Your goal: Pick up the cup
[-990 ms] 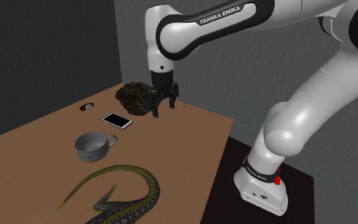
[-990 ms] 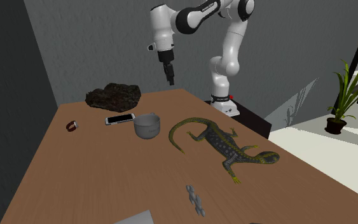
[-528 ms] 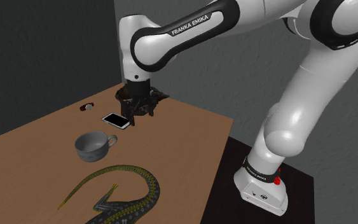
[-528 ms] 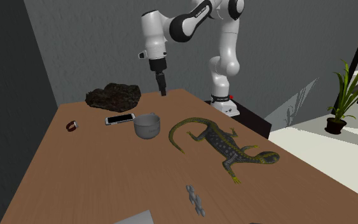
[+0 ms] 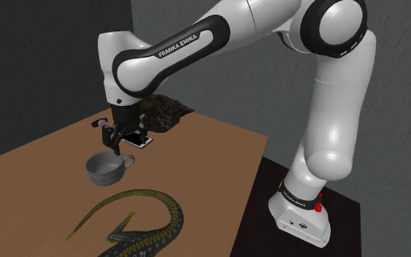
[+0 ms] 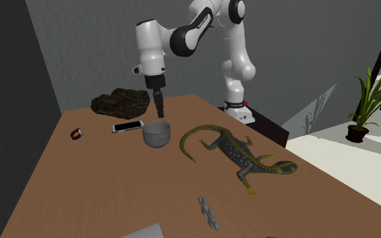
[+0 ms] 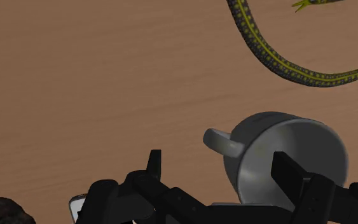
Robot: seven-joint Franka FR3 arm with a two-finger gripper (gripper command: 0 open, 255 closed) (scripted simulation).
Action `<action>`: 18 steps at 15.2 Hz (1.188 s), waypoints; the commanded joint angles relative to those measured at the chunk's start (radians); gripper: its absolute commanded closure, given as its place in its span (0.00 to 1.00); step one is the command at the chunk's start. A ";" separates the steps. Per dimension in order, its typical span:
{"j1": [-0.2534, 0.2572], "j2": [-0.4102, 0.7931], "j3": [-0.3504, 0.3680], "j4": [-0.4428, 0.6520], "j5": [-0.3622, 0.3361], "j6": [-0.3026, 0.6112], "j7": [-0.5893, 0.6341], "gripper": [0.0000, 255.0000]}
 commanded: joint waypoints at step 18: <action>0.044 0.155 -0.010 0.079 -0.062 0.085 0.053 1.00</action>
